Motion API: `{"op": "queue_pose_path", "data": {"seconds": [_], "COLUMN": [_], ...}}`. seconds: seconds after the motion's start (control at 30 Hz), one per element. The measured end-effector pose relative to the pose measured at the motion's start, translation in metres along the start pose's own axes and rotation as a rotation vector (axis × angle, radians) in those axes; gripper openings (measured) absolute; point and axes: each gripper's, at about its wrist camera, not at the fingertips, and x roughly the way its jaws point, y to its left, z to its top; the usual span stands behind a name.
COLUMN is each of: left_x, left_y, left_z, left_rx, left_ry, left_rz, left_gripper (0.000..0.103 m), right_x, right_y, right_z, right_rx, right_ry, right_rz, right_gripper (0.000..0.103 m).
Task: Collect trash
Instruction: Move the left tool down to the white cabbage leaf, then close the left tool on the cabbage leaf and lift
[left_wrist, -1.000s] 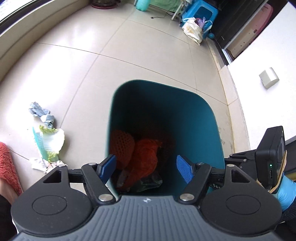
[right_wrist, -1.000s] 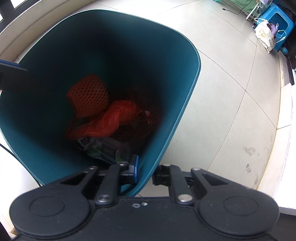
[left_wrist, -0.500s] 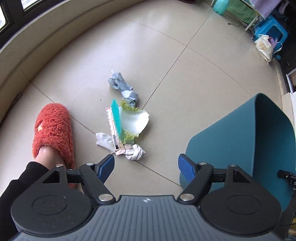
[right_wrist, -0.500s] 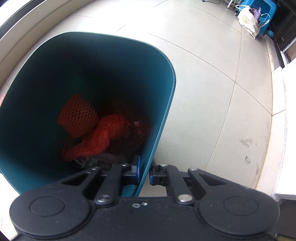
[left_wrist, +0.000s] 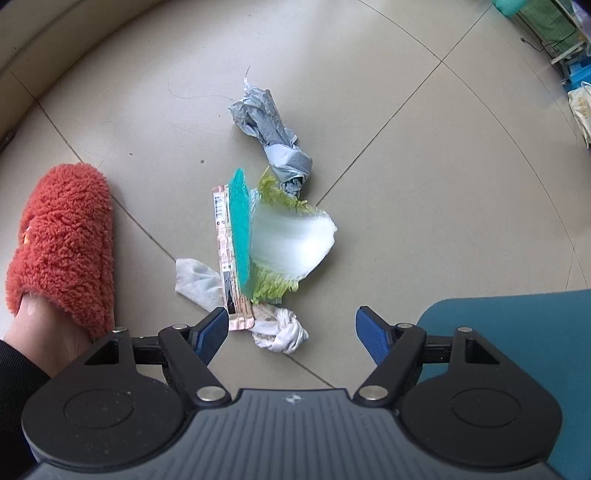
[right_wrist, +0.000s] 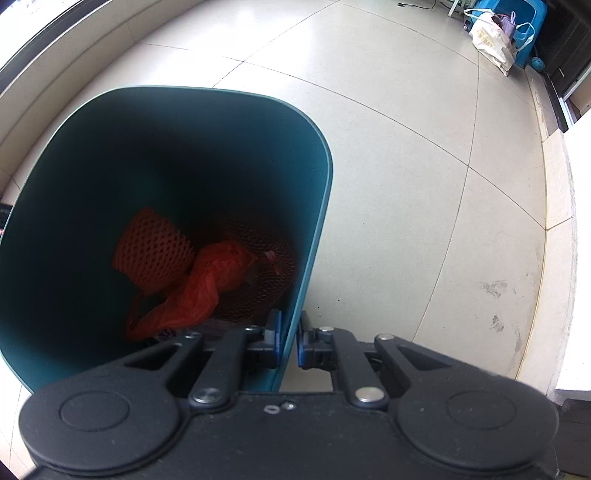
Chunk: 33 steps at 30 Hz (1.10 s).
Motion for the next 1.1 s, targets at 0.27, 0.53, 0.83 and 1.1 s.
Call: {"op": "queue_pose_path", "data": {"seconds": [0.27,0.53,0.83,1.1], "left_x": [0.063,0.086,0.131,0.141], "left_y": [-0.011,-0.075,-0.057,-0.047], "left_z": [0.032,0.025,0.049,0.052], "left_rx": [0.03,0.197,0.145,0.162], "left_ry": [0.033,-0.002,0.047,0.026], "left_rz": [0.073,0.146,0.229,0.241], "left_gripper": [0.075,0.076,0.075,0.067], "right_x": [0.009,0.022,0.028,0.032], "right_y": [-0.003,-0.014,-0.01,-0.012], "right_z": [0.0,0.004,0.006,0.01], "right_rx": [-0.01,0.016,0.012,0.022], "right_ry": [0.028,0.057,0.089,0.097], "right_rz": [0.024,0.054,0.046,0.053], "right_gripper": [0.008,0.009,0.009,0.008]}}
